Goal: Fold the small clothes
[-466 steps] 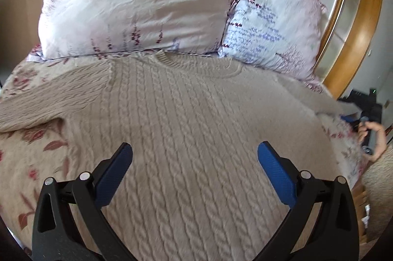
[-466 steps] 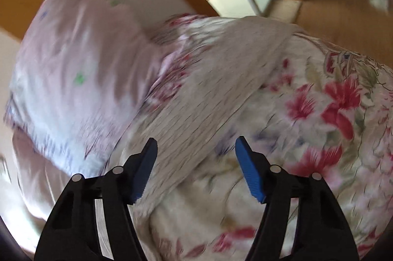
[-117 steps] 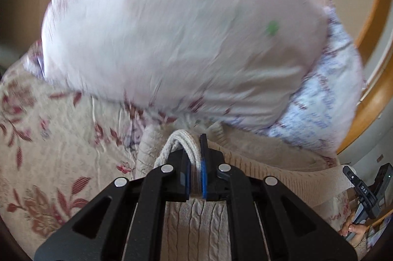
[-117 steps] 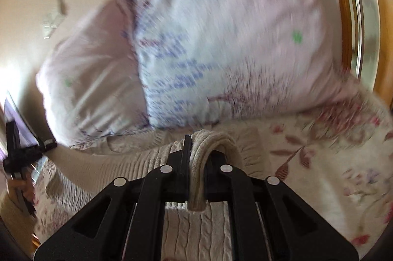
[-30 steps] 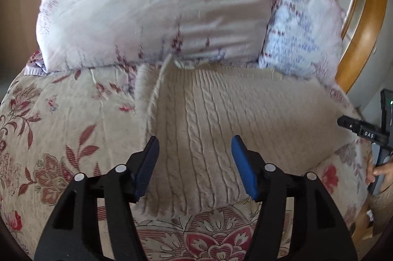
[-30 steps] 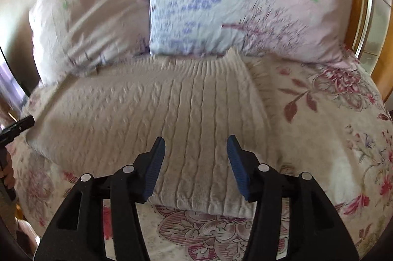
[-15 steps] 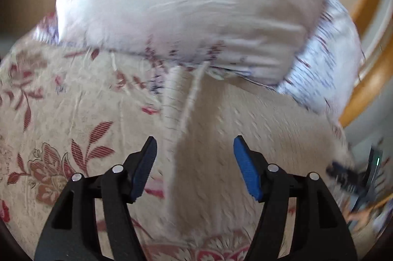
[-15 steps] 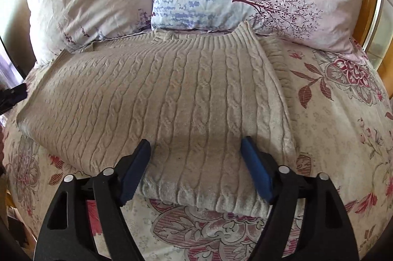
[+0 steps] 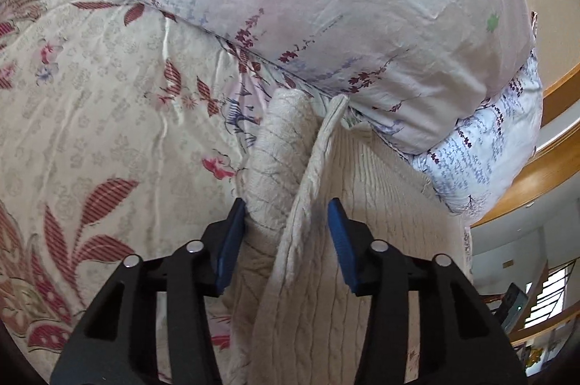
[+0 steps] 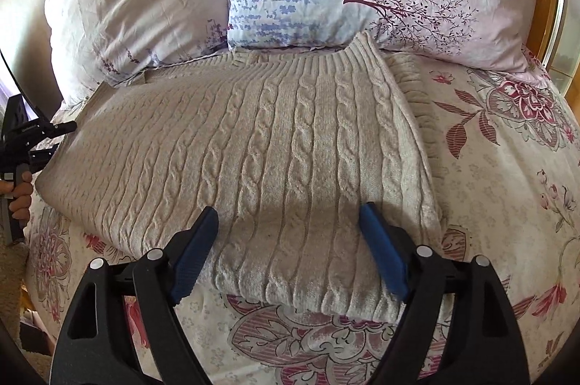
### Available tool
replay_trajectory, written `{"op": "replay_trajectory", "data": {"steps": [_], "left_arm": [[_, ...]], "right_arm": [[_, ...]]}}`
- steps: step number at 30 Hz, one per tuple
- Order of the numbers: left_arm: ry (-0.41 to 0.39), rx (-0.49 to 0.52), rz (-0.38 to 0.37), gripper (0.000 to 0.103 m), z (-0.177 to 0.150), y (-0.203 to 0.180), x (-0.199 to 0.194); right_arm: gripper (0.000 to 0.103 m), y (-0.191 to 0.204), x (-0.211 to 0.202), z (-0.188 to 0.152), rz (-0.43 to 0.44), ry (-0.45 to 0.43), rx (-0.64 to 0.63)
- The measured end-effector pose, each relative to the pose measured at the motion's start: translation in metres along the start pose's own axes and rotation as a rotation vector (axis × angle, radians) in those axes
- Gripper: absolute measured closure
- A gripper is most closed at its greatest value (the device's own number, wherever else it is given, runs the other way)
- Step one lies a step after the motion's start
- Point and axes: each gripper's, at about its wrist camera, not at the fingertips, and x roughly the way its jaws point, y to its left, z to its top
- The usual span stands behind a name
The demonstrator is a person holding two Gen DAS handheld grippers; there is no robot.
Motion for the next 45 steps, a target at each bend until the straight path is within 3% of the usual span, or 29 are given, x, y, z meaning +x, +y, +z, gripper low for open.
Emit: {"op": "replay_trajectory", "data": {"steps": [6,8,11,23,30,33,37,42,45], "left_arm": [[0.017,-0.024,-0.012,0.064,0.002,-0.007,0.009],[0.034,-0.024,-0.005,0.076,0.003,-0.009,0.013],[0.049,-0.049,-0.033,0.081,0.003,-0.015,0.019],[-0.020,-0.022,-0.145,0.084,0.006,-0.073,-0.010],[-0.018,-0.054,-0.241,0.085,0.003,-0.141,-0.011],[0.014,-0.017,-0.291,0.084,-0.007,-0.186,0.008],[0.123,0.009,-0.340,0.085,-0.037,-0.235,0.061],[0.283,0.002,-0.360,0.083,-0.072,-0.259,0.126],[0.347,-0.014,-0.399,0.076,-0.084,-0.260,0.149]], "right_arm": [[0.019,-0.001,0.001,0.000,0.017,-0.006,-0.001],[0.019,-0.003,0.001,-0.001,0.028,-0.007,0.012],[0.019,-0.006,-0.001,-0.001,0.047,-0.010,0.035],[0.020,-0.020,-0.020,0.002,0.102,-0.057,0.100],[0.020,-0.030,-0.038,0.006,0.115,-0.111,0.121],[0.020,-0.033,-0.044,0.008,0.126,-0.123,0.126],[0.020,-0.034,-0.050,0.010,0.111,-0.137,0.116],[0.020,-0.050,-0.052,0.010,0.095,-0.127,0.143],[0.020,-0.061,-0.054,0.009,0.105,-0.124,0.176]]}}
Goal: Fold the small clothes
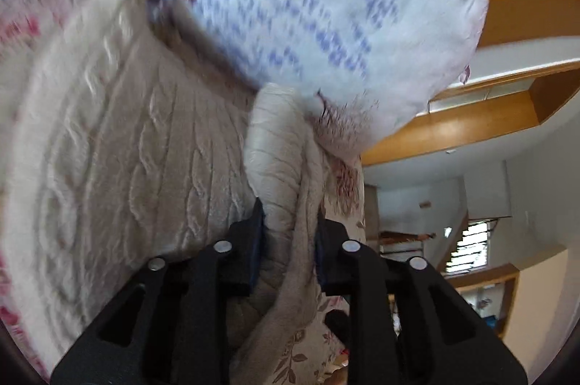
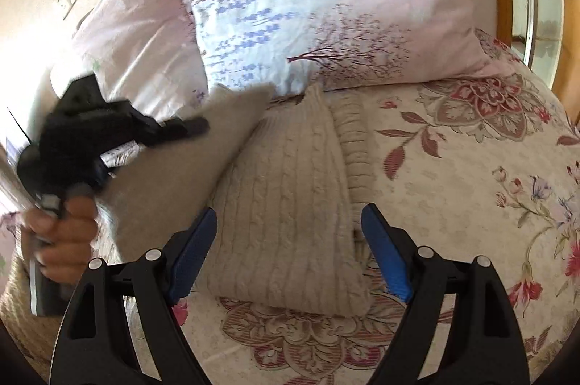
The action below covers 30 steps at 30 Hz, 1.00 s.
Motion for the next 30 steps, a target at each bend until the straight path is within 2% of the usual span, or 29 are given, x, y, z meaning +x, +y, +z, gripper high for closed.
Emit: {"op": "replay_trajectory", "data": {"steps": [3,5,6,8,9,11,15,22,25,27,30], "left_arm": [[0.004,-0.002,-0.111,0.065,0.001,0.000,-0.010],[-0.019,0.019,-0.168,0.049,0.003,-0.005,-0.030],[-0.058,0.048,-0.166,0.044,0.003,-0.007,-0.048],[-0.136,0.096,-0.105,0.036,0.002,-0.006,-0.078],[-0.165,0.102,-0.064,0.036,0.002,-0.002,-0.091],[-0.195,0.085,-0.002,0.035,0.001,0.013,-0.108],[-0.195,0.046,0.083,0.035,-0.005,0.046,-0.119],[-0.133,0.066,0.137,0.035,-0.015,0.060,-0.102],[-0.091,0.090,0.169,0.035,-0.017,0.060,-0.087],[-0.065,0.096,0.184,0.035,-0.018,0.062,-0.079],[-0.038,0.105,0.198,0.033,-0.020,0.064,-0.069]], "right_arm": [[0.020,-0.007,-0.004,0.004,0.039,-0.005,0.038],[0.020,-0.012,-0.006,0.010,0.095,-0.007,0.079],[0.020,-0.014,-0.005,0.014,0.138,-0.001,0.108],[0.020,-0.016,0.000,0.020,0.216,0.021,0.154],[0.020,-0.018,0.006,0.024,0.265,0.045,0.190],[0.020,-0.019,0.017,0.029,0.310,0.091,0.243],[0.023,-0.014,0.037,0.033,0.314,0.159,0.283],[0.027,-0.003,0.064,0.026,0.246,0.233,0.273],[0.037,0.003,0.068,0.027,0.241,0.229,0.242],[0.048,0.010,0.070,0.026,0.249,0.227,0.213],[0.050,0.016,0.074,0.027,0.241,0.224,0.193]]}}
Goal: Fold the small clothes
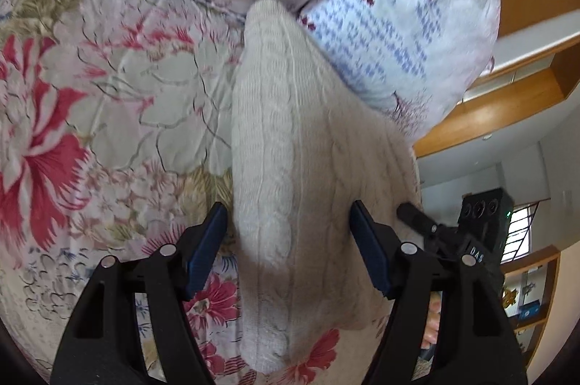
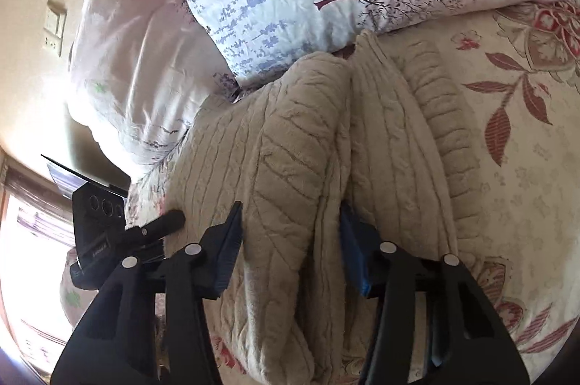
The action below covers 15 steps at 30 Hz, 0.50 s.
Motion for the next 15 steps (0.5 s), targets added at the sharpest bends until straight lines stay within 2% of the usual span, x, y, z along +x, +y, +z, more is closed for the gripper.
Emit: {"op": "replay_trajectory", "data": {"steps": [3,4,6,8,15], "left_arm": [[0.000,0.019,0.008,0.031,-0.002,-0.001,0.001],[0.002,0.021,0.013,0.030,-0.002,-0.002,0.001],[0.006,0.016,0.016,0.028,0.001,-0.004,0.004],[0.013,0.007,0.001,0.022,0.001,-0.004,0.004],[-0.009,0.025,-0.022,0.022,0.003,-0.010,0.000]], "right_arm": [[0.051,-0.001,0.009,0.006,0.024,-0.011,0.030],[0.054,-0.002,0.011,0.008,0.022,-0.014,0.033],[0.081,0.003,0.014,0.010,-0.013,-0.024,0.003],[0.083,0.014,0.012,0.013,-0.047,-0.050,-0.050],[0.084,0.057,-0.045,0.025,-0.212,-0.268,-0.263]]}}
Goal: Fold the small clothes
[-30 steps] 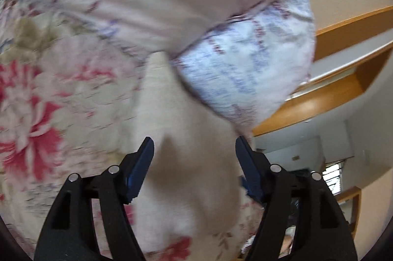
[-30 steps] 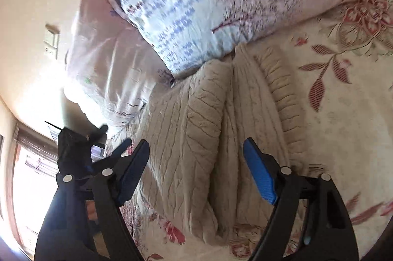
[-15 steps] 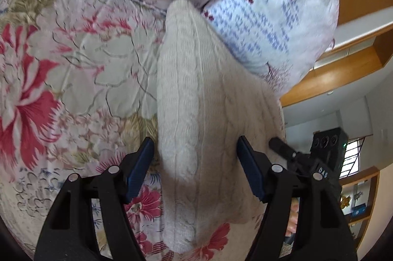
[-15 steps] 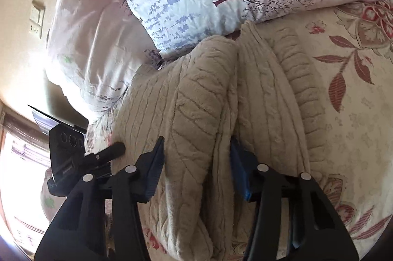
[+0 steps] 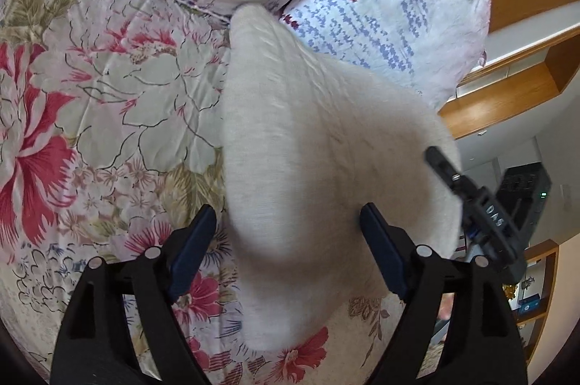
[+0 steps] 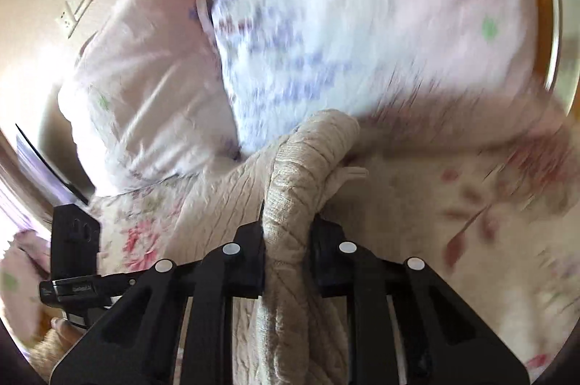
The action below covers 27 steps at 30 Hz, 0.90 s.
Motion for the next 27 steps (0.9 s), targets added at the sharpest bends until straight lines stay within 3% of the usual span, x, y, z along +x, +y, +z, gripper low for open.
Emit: {"op": "replay_trajectory", "data": {"steps": [4,8,10,15,19,24,27], "left_arm": [[0.004,0.035,-0.004,0.022,-0.003,-0.004,0.000],[0.020,0.071,0.004,0.023,-0.007,-0.012,0.008],[0.022,0.099,0.008,0.023,-0.009,-0.018,0.009],[0.009,0.173,0.029,0.023,-0.012,-0.031,0.008],[0.018,0.176,0.023,0.024,-0.013,-0.034,0.013],[0.012,0.213,0.041,0.024,-0.015,-0.036,0.013],[0.023,0.210,0.040,0.024,-0.015,-0.036,0.015]], "right_arm": [[0.084,-0.025,-0.012,-0.003,-0.101,-0.029,0.001],[0.084,-0.067,0.021,-0.019,-0.158,0.102,0.117],[0.084,-0.075,0.025,-0.025,-0.142,0.117,0.153],[0.084,-0.064,0.001,-0.017,-0.126,0.009,0.112],[0.084,-0.087,0.024,-0.028,-0.161,0.095,0.174],[0.084,-0.093,0.009,-0.025,-0.140,0.027,0.227],[0.083,-0.097,0.018,-0.032,-0.162,0.069,0.261]]}}
